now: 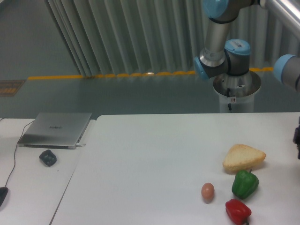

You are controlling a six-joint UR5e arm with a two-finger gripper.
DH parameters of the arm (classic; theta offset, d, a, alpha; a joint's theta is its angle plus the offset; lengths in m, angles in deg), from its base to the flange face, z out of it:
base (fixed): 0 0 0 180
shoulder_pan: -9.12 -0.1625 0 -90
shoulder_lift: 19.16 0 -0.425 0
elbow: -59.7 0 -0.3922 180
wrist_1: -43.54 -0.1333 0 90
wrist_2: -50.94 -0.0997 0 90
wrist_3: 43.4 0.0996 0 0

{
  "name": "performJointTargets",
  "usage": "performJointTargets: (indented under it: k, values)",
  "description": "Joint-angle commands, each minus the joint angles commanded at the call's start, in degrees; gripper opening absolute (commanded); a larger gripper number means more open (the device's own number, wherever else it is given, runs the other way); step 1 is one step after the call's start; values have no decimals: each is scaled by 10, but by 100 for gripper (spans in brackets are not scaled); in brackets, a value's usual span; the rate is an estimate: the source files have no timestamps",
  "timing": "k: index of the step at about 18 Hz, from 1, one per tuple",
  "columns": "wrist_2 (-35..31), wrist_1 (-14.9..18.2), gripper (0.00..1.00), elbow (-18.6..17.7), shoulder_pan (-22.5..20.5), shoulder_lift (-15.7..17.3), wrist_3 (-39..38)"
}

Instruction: Place the yellow pepper on the table

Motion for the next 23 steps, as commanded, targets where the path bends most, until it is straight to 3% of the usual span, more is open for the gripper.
performJointTargets:
  k: [4,10,12,16,21,23]
  values:
    - [2,-2,100,9,-34,-10,-16]
    - [2,-4,100,25,-47,-20,-83]
    - [2,-6,100,28,-48,-27,-152]
    - [4,-10,100,31,-65,-40,-185]
    - [6,-21,100,36,-77,-56,-321]
    - [5,-23,100,33,-84,-58,-337]
